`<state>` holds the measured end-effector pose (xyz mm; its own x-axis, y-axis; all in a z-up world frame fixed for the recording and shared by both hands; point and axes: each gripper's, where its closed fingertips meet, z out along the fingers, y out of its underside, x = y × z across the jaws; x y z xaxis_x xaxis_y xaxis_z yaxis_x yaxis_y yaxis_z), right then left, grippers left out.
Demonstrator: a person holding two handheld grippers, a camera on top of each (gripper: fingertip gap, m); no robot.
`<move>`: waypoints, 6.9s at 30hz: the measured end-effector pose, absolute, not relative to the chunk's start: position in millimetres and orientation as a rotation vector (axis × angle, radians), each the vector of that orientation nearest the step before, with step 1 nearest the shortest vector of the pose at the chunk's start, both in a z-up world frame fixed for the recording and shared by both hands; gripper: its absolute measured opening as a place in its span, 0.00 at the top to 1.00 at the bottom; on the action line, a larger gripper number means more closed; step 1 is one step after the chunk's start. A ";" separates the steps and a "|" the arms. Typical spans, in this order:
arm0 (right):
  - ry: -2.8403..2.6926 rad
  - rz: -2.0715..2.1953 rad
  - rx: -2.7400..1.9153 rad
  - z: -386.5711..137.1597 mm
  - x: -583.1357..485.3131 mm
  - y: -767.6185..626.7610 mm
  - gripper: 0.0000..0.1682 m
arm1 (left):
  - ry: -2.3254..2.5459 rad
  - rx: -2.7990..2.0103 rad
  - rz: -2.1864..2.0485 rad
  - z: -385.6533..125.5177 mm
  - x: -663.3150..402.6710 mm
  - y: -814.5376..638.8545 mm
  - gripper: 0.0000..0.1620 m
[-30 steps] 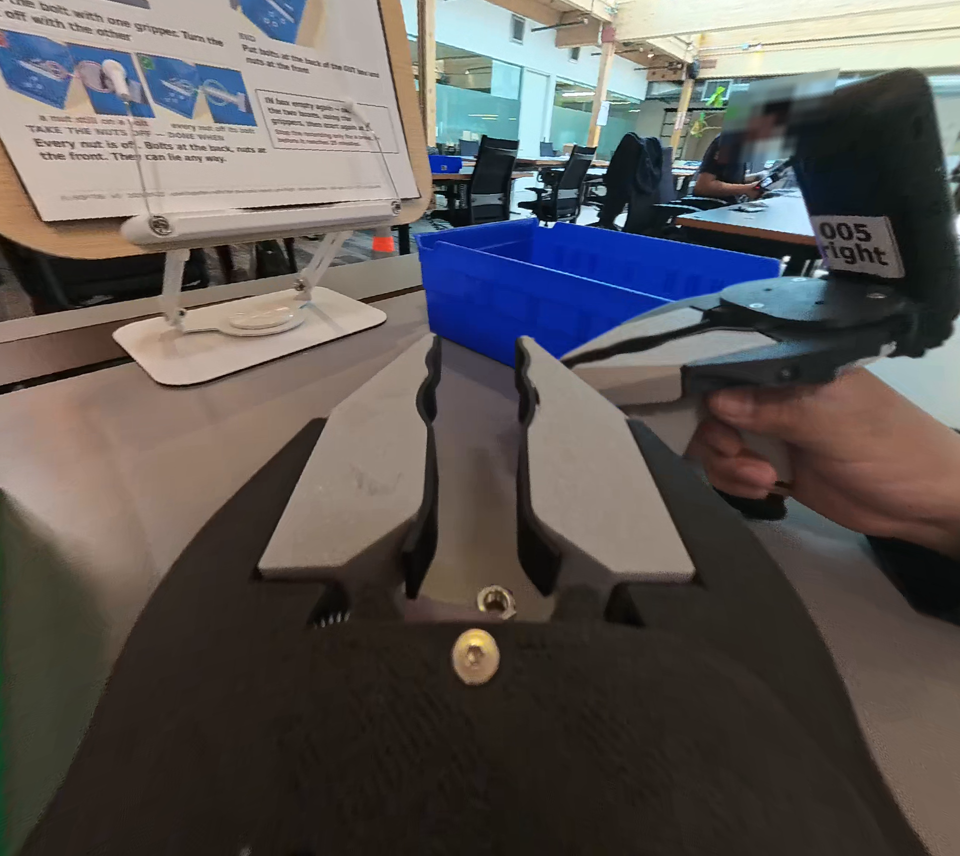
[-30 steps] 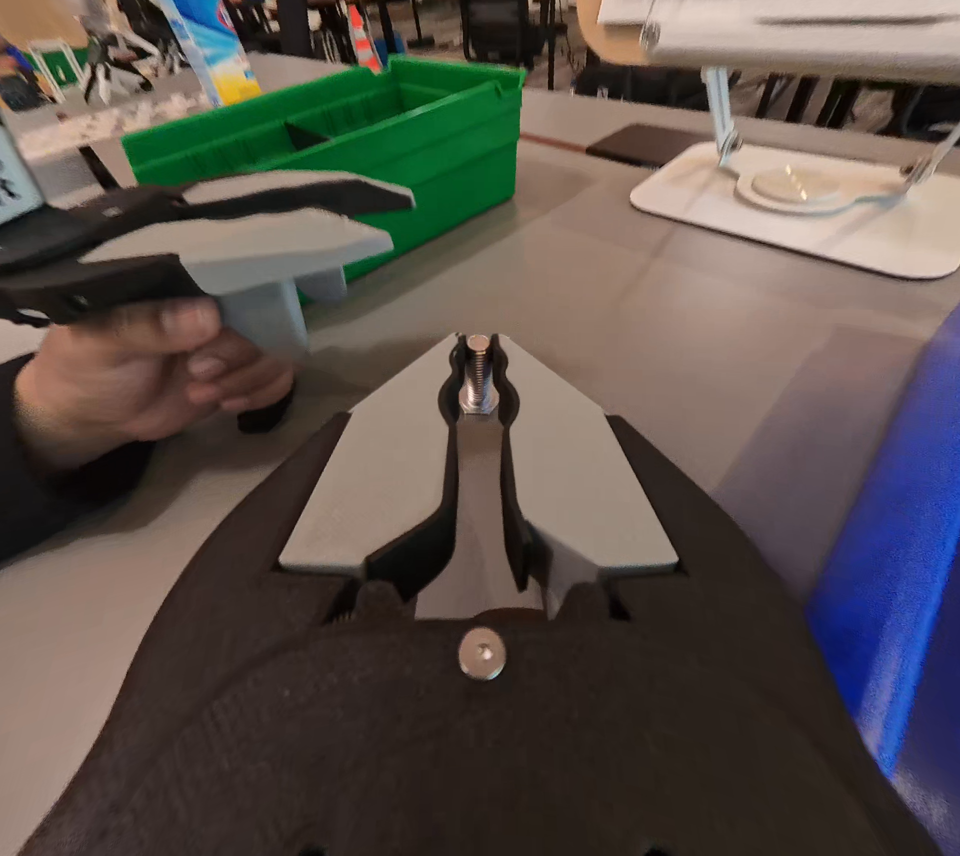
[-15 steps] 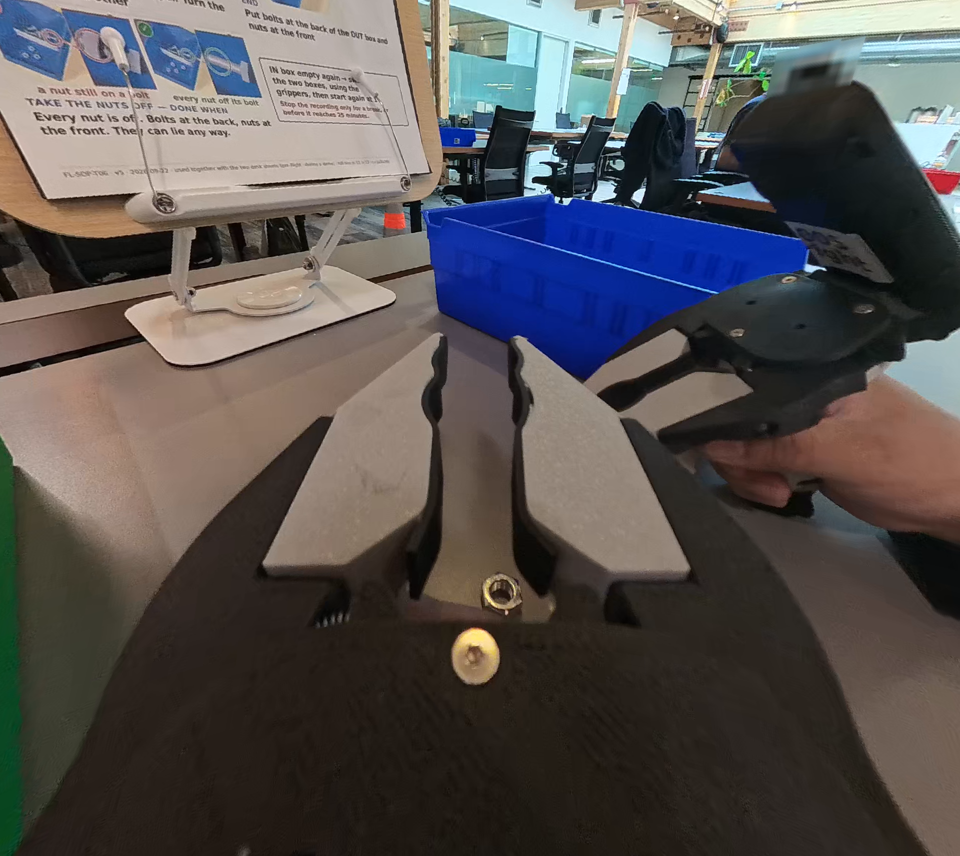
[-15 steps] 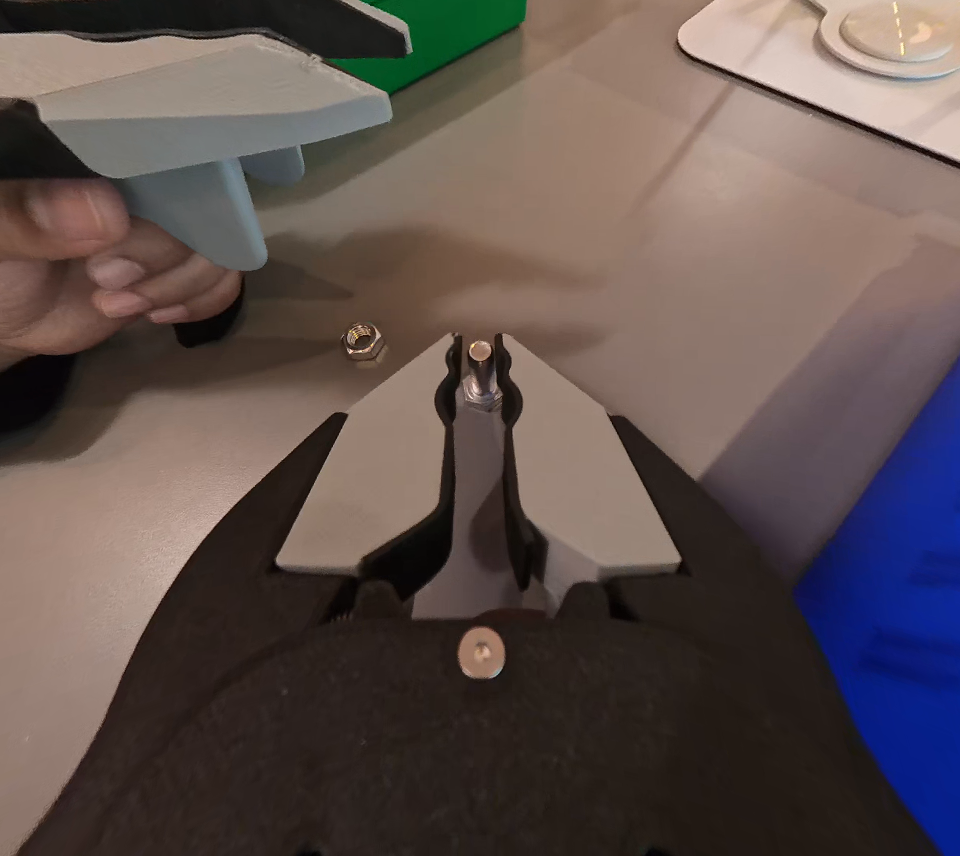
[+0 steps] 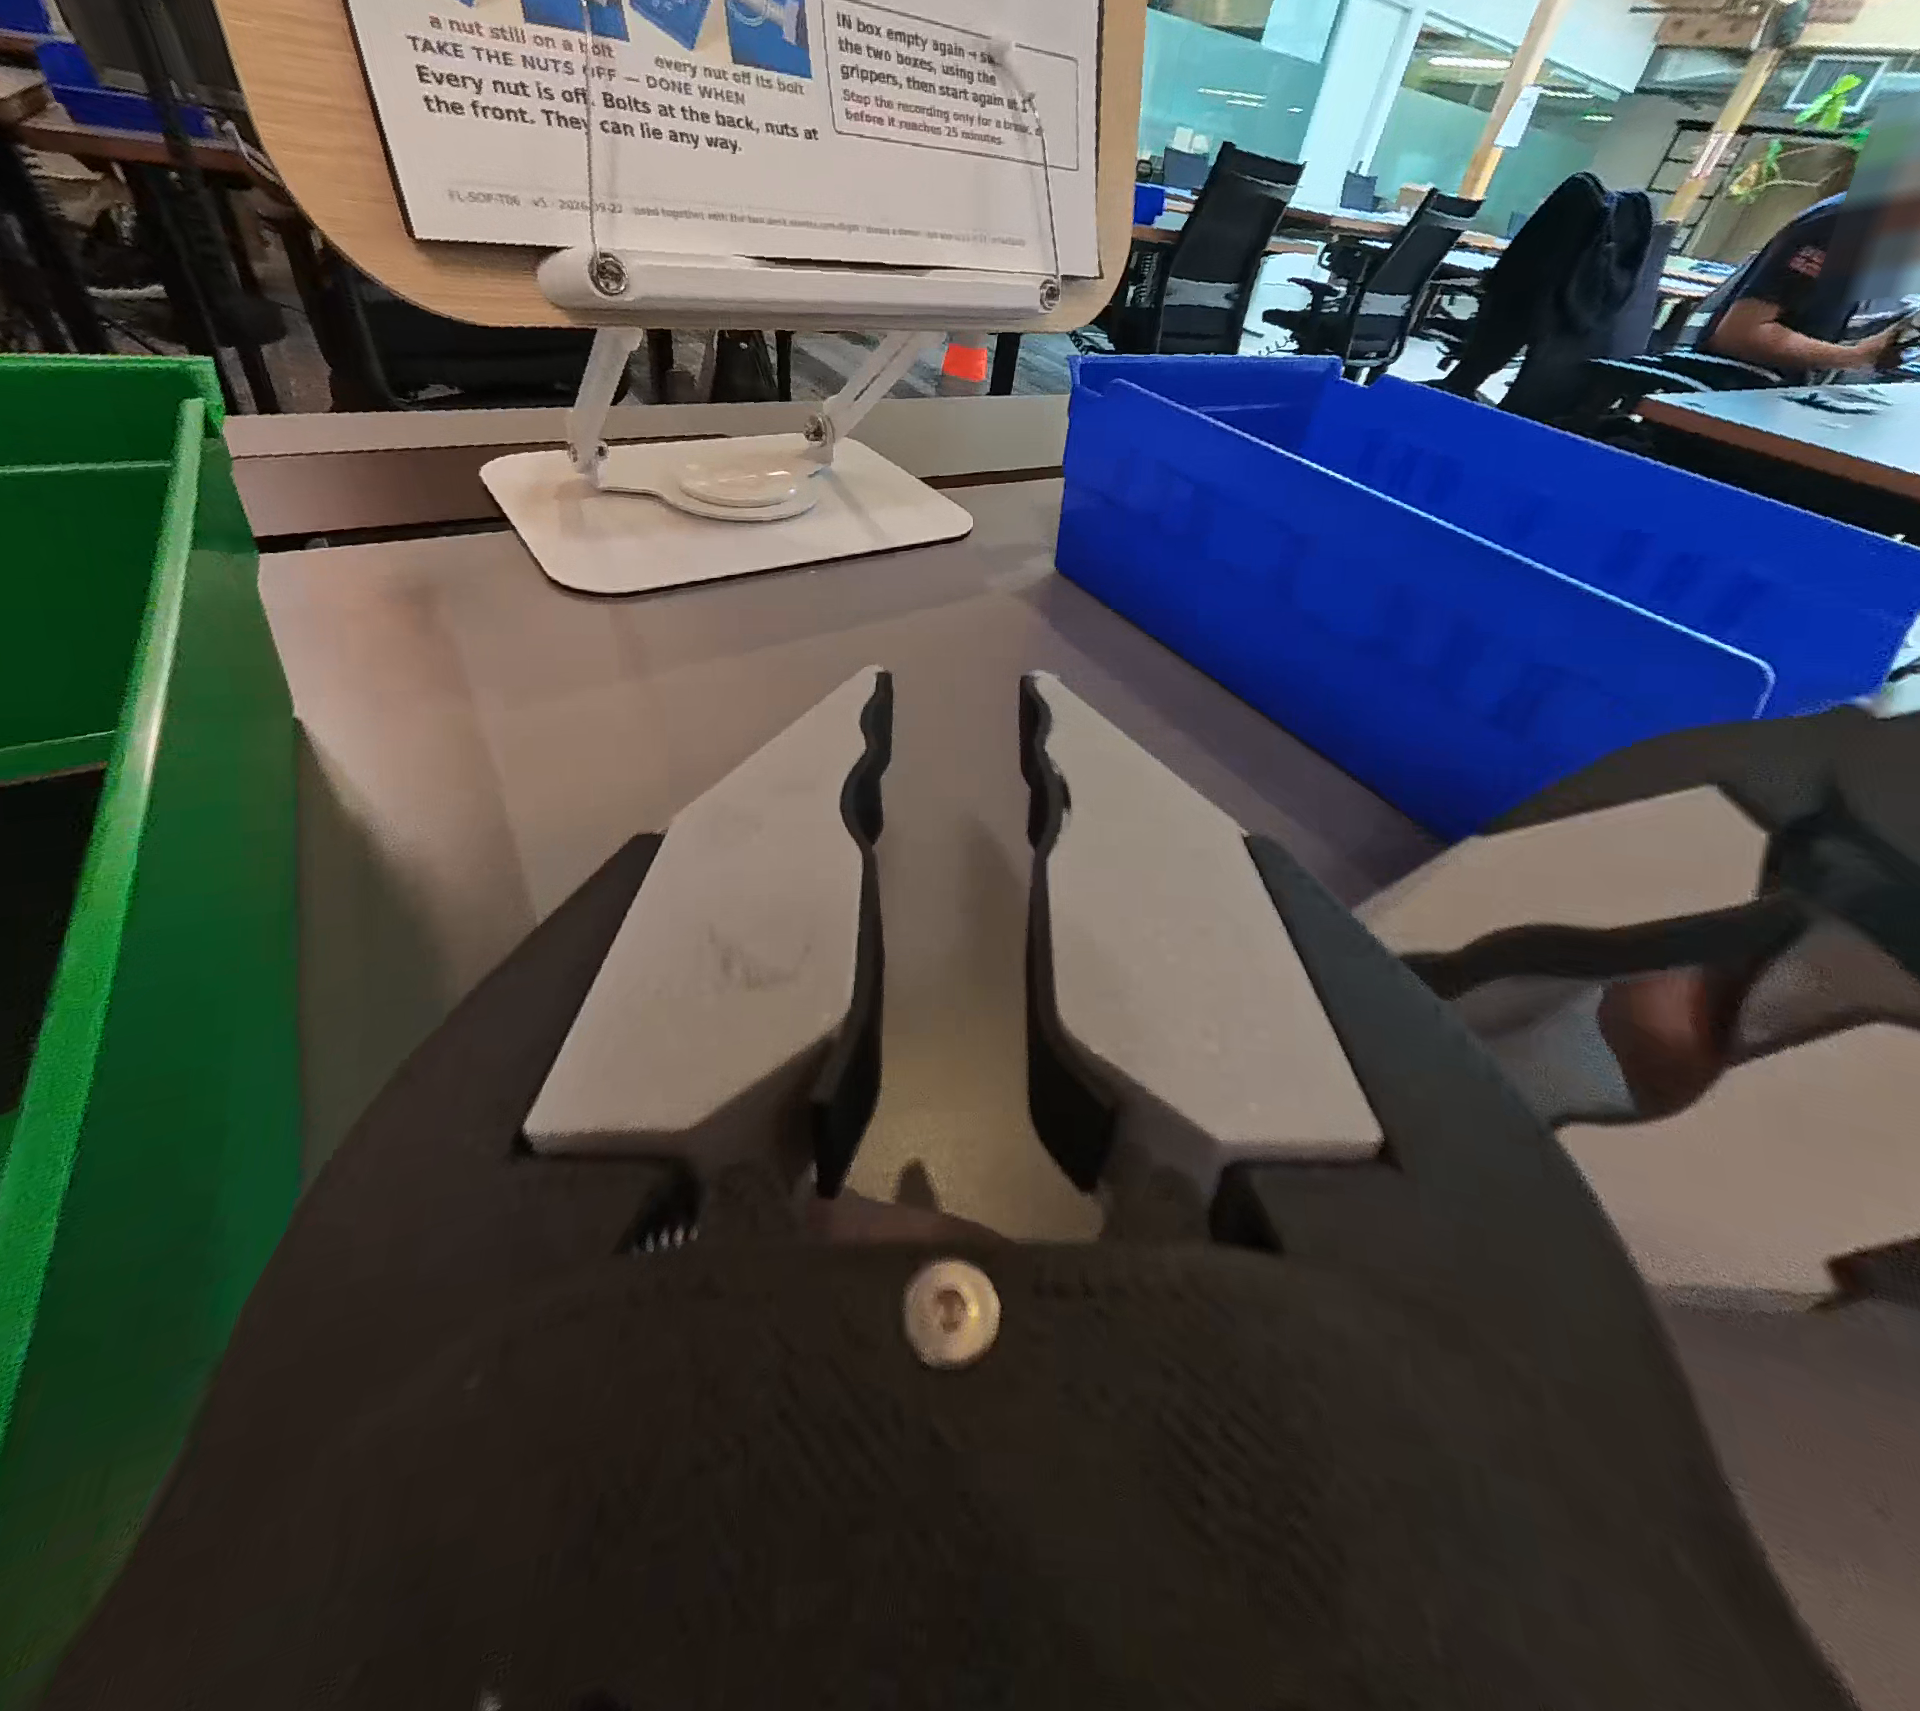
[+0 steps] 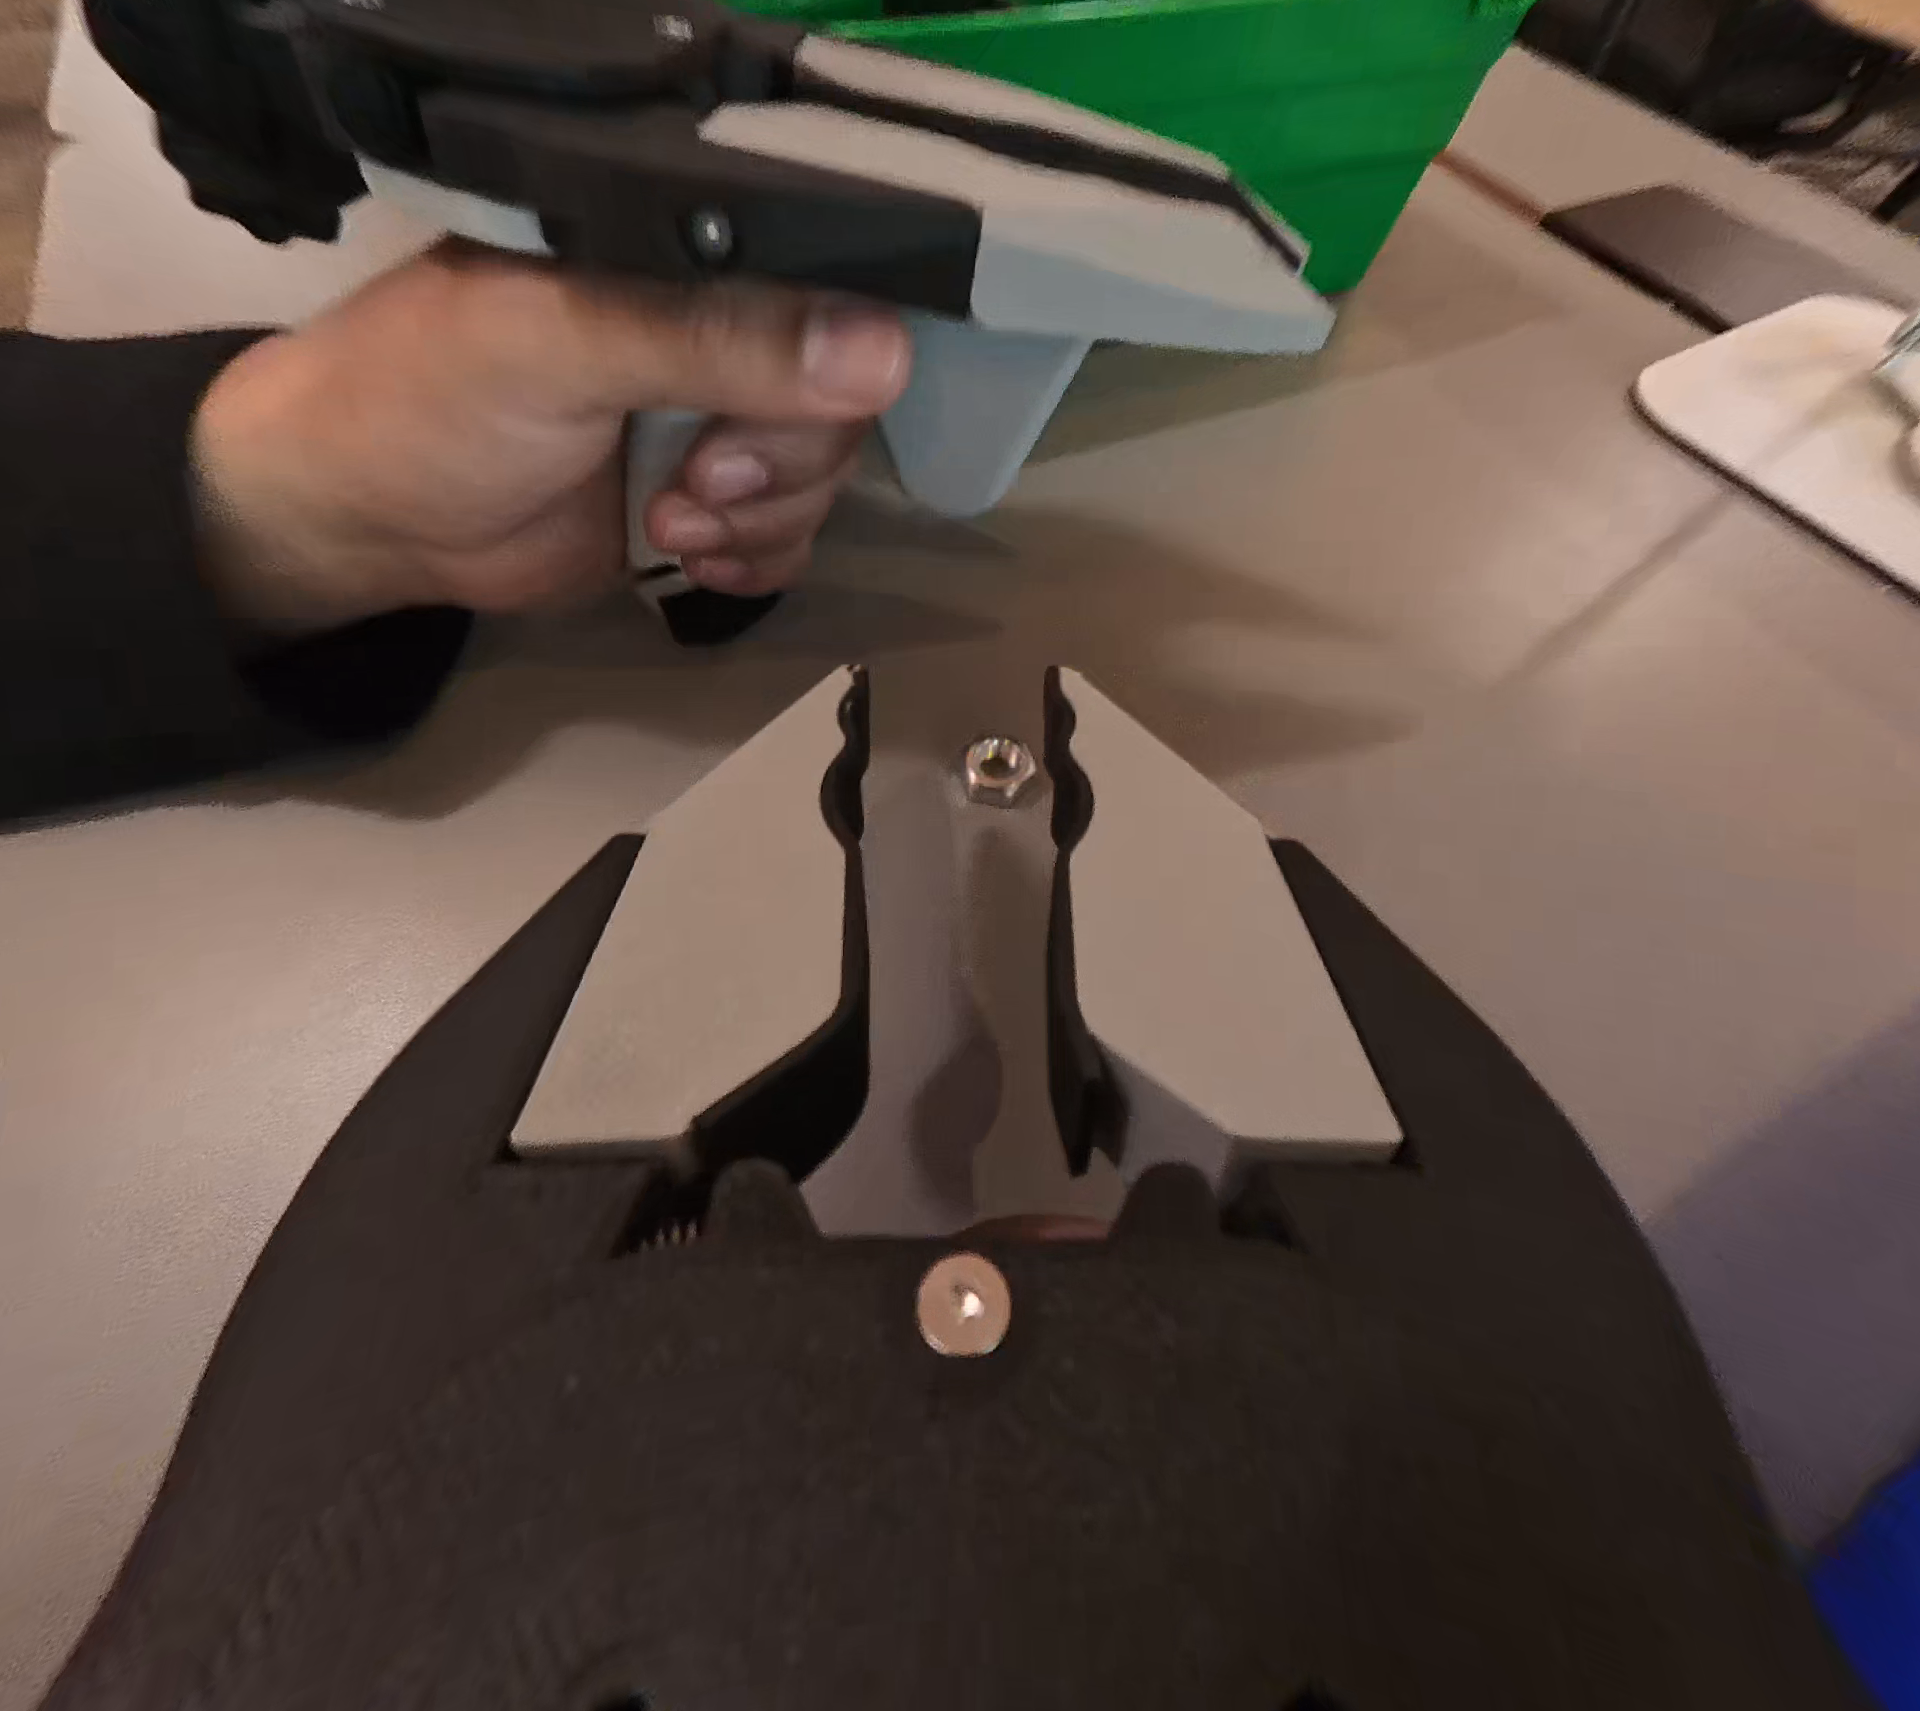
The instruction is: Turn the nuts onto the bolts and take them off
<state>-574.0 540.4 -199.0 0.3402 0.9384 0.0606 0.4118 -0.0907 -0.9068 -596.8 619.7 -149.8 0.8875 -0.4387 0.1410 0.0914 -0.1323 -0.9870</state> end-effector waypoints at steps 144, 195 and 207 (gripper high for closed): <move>-1.000 0.885 -1.735 -146.4 -564.1 586.2 0.96 | 0.719 -1.623 -0.453 -162.1 -543.7 588.7 0.96; -1.070 0.411 -1.881 -208.8 -478.0 591.2 0.78 | 0.662 -1.583 -0.736 -151.6 -559.9 582.2 0.96; -1.312 0.460 -1.888 -239.7 -488.8 565.3 0.76 | 0.965 -1.433 -1.099 -145.1 -531.4 521.8 0.96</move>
